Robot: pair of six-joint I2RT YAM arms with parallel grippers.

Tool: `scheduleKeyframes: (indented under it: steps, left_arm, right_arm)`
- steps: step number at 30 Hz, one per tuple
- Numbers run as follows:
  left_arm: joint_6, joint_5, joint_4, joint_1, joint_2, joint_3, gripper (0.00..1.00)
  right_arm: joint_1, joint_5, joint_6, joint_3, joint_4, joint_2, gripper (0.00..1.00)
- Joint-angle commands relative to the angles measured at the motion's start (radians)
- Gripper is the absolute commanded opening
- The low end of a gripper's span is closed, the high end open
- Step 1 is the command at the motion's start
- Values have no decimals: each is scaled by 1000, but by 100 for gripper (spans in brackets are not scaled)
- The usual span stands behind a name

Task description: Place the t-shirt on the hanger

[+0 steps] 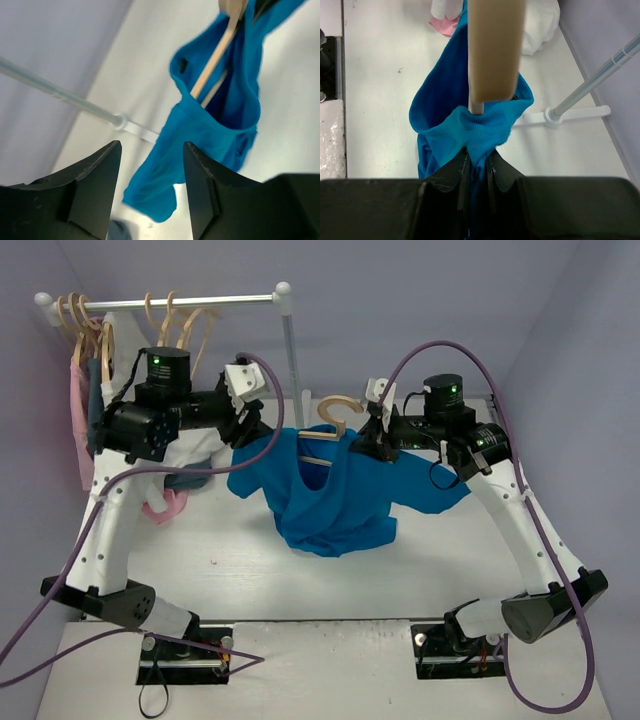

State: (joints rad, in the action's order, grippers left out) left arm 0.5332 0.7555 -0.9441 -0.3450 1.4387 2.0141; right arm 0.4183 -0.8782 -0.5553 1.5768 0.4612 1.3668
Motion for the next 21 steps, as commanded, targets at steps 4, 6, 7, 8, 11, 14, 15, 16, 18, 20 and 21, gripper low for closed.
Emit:
scheduleKeyframes:
  steps: [4, 6, 7, 8, 11, 14, 15, 16, 18, 20, 21]
  left_arm:
    - [180, 235, -134, 8, 44, -35, 48]
    - [200, 247, -150, 8, 55, -47, 48]
    - [204, 249, -150, 8, 58, -52, 48]
    - [208, 249, -150, 8, 60, -57, 48]
    - [228, 250, -150, 6, 61, -69, 48]
    - [245, 248, -151, 4, 64, -89, 48]
    - [252, 249, -150, 4, 67, -101, 48]
    - [260, 256, -150, 4, 66, -111, 48]
    - [282, 261, -150, 2, 71, -126, 48]
    - [295, 268, -150, 1, 77, -132, 48]
    - [301, 272, -151, 0, 82, -132, 48]
  right_arm:
    - [-4, -109, -22, -29, -98, -61, 0]
    - [-5, -114, -23, -41, -98, -63, 0]
    - [-4, -116, -23, -44, -98, -63, 0]
    - [-4, -118, -23, -46, -98, -63, 0]
    - [-5, -128, -22, -58, -98, -64, 0]
    - [-4, -141, -20, -64, -97, -63, 0]
    - [-4, -144, -19, -65, -98, -62, 0]
    - [-4, -145, -17, -66, -98, -59, 0]
    - [-4, -153, -20, -65, -98, -57, 0]
    - [-4, -157, -20, -64, -97, -56, 0]
    - [-3, -158, -20, -64, -98, -55, 0]
